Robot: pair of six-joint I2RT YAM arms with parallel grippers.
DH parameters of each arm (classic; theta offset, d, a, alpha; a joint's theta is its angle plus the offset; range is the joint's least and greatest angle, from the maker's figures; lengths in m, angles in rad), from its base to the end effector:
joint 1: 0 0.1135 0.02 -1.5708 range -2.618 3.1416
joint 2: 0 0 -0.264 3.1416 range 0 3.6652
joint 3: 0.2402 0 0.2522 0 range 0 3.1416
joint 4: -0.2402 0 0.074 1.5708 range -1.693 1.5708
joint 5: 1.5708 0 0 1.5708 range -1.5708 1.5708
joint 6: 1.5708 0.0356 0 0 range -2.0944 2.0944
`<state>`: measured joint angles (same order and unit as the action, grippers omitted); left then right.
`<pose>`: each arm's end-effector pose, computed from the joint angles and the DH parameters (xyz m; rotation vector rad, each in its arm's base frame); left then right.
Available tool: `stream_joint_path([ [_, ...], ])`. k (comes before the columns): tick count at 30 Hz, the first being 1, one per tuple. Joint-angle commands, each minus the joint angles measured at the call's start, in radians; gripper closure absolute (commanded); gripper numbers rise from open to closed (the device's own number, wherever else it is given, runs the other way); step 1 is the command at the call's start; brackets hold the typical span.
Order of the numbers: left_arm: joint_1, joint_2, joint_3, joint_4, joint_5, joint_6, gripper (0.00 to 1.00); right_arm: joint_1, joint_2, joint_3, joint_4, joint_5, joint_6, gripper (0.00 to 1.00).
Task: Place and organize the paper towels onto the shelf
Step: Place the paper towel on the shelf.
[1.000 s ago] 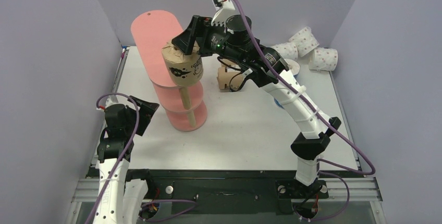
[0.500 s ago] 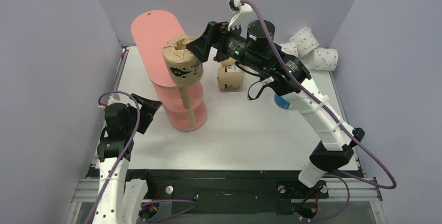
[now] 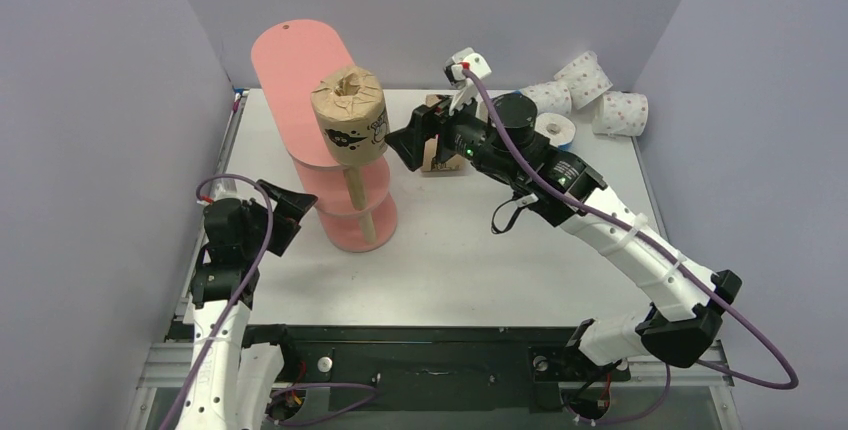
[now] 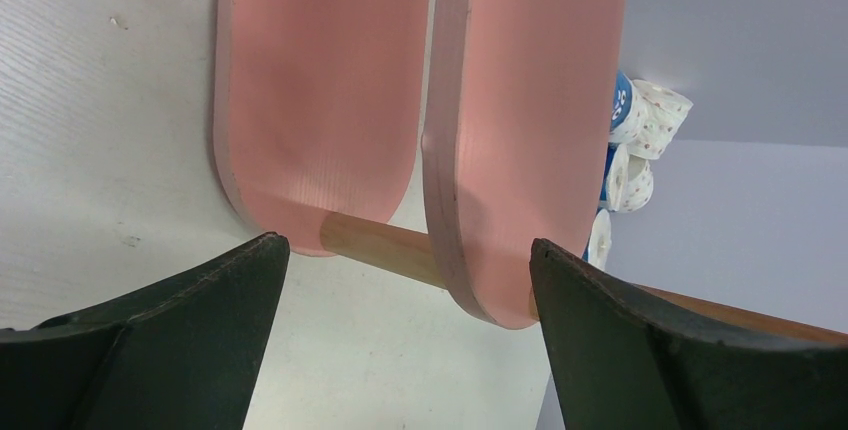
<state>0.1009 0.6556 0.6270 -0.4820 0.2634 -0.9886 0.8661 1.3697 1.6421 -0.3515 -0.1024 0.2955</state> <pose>0.1520 0.0061 0.2745 -0.9757 1.9339 -0.8019 0.1891 0.2279 0.4872 -0.5685 1.6458 0.9562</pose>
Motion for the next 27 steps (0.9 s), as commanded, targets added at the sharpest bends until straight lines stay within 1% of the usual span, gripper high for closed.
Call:
stream_joint_path([
  [1,0.003,-0.012,0.002,0.068,0.034,0.008,0.10,0.016,-0.003,-0.034,0.132,-0.067,-0.052,0.19],
  [5,0.003,-0.030,-0.002,0.063,0.040,0.018,0.10,0.030,0.008,-0.049,0.182,-0.080,-0.063,0.19],
  [9,0.002,-0.037,-0.003,0.055,0.038,0.029,0.10,0.042,0.038,-0.032,0.182,-0.072,-0.078,0.19],
  [17,0.002,-0.044,-0.011,0.044,0.037,0.032,0.10,0.079,0.151,0.088,0.124,-0.018,-0.113,0.19],
  [27,0.002,-0.044,-0.002,0.011,0.021,0.049,0.10,0.103,0.266,0.162,0.130,0.066,-0.123,0.20],
])
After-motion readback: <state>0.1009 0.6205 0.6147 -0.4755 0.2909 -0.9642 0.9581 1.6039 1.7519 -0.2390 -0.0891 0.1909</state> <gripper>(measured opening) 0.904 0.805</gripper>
